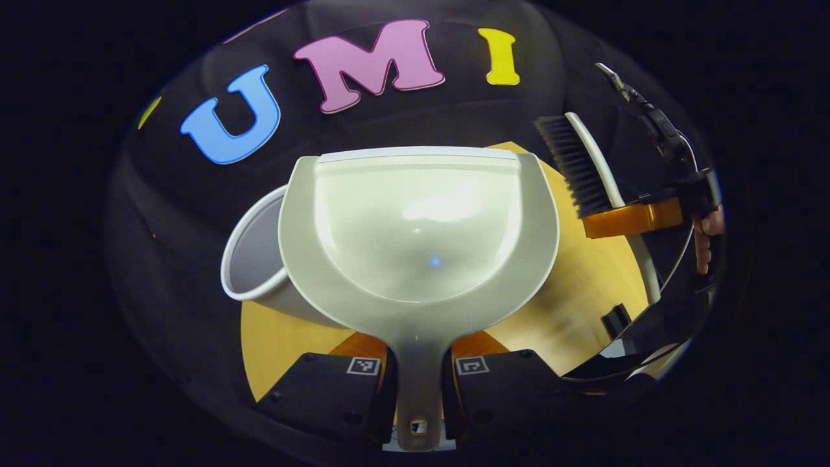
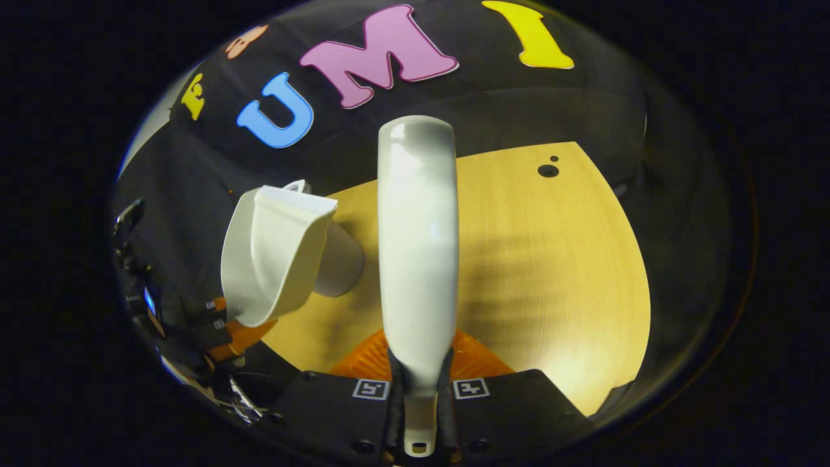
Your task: Pick up the small broom and dustpan from the desktop, sweep the trash into the dustpan with the broom, and then empty the trash into the garbage bin.
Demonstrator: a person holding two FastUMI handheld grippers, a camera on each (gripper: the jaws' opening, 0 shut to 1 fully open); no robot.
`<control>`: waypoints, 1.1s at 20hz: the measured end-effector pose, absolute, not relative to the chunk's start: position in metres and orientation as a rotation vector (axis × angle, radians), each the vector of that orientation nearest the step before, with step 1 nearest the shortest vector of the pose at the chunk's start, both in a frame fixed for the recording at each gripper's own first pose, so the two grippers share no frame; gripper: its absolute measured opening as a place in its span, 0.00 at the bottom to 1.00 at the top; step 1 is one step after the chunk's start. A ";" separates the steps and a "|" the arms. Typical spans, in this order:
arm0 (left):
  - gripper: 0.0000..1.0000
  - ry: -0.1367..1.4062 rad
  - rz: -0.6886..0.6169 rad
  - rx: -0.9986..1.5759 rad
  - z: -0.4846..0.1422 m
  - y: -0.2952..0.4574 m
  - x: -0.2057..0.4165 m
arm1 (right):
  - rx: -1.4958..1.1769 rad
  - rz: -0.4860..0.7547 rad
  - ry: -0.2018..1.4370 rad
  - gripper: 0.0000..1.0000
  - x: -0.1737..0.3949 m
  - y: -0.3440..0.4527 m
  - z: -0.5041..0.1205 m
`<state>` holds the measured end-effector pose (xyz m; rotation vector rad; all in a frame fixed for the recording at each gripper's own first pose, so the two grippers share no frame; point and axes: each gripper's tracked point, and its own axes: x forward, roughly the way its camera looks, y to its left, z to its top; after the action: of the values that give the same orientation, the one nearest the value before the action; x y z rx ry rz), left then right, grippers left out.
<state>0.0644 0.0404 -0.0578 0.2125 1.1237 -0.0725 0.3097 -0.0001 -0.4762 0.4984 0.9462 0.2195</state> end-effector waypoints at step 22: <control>0.26 1.587 0.045 -0.111 -0.162 0.012 0.037 | 0.209 0.029 1.523 0.22 0.226 0.045 -0.657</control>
<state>0.0366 0.0116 -0.1624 -0.1109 1.5871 0.0453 0.2265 0.0450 -0.6568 0.2091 1.5227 0.0287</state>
